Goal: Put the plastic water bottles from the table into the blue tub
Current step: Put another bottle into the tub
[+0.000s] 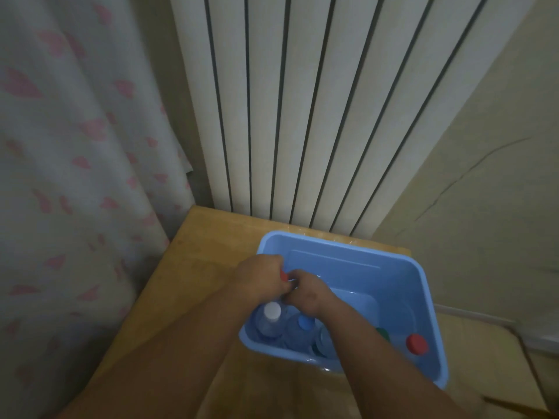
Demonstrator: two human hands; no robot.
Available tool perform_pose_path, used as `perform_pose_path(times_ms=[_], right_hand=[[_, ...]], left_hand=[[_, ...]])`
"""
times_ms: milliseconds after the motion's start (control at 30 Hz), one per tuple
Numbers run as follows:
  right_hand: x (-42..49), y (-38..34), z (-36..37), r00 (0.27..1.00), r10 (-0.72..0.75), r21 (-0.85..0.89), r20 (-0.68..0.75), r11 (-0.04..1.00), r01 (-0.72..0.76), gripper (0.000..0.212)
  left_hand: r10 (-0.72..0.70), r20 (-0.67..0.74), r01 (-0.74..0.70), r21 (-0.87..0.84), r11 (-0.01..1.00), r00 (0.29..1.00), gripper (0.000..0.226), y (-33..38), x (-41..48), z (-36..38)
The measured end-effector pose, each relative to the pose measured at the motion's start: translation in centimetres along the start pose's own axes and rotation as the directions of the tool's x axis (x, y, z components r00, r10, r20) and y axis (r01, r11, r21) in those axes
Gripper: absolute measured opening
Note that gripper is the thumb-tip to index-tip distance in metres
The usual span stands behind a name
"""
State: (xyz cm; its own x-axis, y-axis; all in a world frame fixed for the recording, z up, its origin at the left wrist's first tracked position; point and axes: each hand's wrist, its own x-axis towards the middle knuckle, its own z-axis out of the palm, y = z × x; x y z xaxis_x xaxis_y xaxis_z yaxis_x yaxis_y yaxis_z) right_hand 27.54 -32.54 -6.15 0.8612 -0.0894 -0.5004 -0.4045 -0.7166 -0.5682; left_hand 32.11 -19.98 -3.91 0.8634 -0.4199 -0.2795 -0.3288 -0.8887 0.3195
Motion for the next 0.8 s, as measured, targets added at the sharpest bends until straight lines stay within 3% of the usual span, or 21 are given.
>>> perform_pose_path(times_ms=[200,533,800], right_hand=[[-1.6,0.4,-0.5,0.997,-0.011,-0.027,-0.07,1.0,0.009,0.049],[-6.9,0.3,-0.6,0.969,-0.024,0.0,-0.244,1.0,0.025,0.042],[-13.5,0.4,1.1,0.934,0.023,0.062,-0.355,0.998,-0.001,0.041]], left_hand=[[-0.031,-0.017,0.029,-0.092,0.995,0.999,0.026,0.0,-0.8,-1.0],[0.037,-0.128,-0.054,-0.136,0.989,0.991,0.021,0.6,-5.1,-3.0],[0.18,-0.092,-0.196,-0.211,0.958,0.979,0.022,1.0,-10.2,-2.5]])
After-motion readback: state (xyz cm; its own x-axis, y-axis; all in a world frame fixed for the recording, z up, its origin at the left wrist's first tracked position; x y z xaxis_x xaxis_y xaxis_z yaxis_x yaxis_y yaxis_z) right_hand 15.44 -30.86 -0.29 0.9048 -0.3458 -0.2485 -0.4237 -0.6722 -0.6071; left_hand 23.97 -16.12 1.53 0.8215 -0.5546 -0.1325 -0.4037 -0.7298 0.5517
